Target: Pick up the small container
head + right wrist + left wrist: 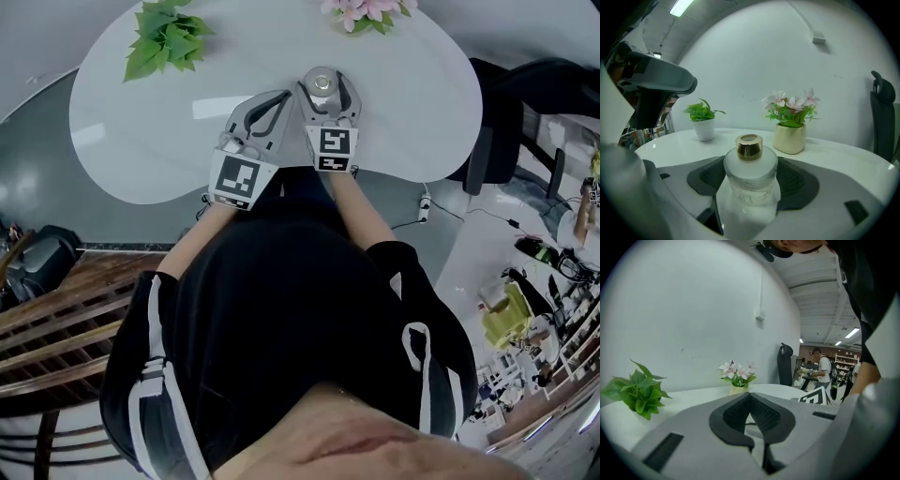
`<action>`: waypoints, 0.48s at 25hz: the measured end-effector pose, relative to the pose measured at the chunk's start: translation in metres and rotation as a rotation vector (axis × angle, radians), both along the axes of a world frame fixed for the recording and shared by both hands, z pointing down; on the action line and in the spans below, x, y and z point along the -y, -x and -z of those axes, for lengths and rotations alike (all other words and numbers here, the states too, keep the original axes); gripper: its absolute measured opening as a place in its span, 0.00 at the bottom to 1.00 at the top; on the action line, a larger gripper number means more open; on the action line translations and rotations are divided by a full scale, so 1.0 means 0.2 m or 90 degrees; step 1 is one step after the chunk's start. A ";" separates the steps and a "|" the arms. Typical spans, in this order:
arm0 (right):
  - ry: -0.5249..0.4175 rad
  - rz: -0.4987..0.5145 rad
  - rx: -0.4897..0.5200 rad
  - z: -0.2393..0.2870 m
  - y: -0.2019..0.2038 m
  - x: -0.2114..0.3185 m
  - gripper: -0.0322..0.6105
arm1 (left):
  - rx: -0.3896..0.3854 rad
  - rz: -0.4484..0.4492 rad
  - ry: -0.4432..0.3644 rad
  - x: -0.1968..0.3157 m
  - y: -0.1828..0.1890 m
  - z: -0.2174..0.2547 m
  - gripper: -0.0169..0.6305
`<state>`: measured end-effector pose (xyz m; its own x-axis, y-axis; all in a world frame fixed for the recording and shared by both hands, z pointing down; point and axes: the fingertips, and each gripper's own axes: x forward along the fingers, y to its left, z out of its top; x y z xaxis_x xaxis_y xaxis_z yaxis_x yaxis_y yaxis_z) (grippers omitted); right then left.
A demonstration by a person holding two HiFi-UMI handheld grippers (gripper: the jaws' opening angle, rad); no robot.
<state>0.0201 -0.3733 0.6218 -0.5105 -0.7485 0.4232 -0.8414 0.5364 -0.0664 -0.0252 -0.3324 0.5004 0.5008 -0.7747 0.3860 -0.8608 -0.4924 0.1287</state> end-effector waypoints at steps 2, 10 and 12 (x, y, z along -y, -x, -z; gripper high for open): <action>-0.003 0.001 0.001 0.00 0.01 0.01 0.55 | 0.001 0.001 0.003 0.00 0.00 -0.01 0.04; -0.005 0.006 -0.013 -0.03 0.02 0.03 0.56 | -0.001 0.002 0.013 0.01 0.01 -0.03 0.04; -0.007 0.005 -0.014 -0.04 0.03 0.04 0.56 | 0.000 0.002 0.015 0.01 0.02 -0.03 0.04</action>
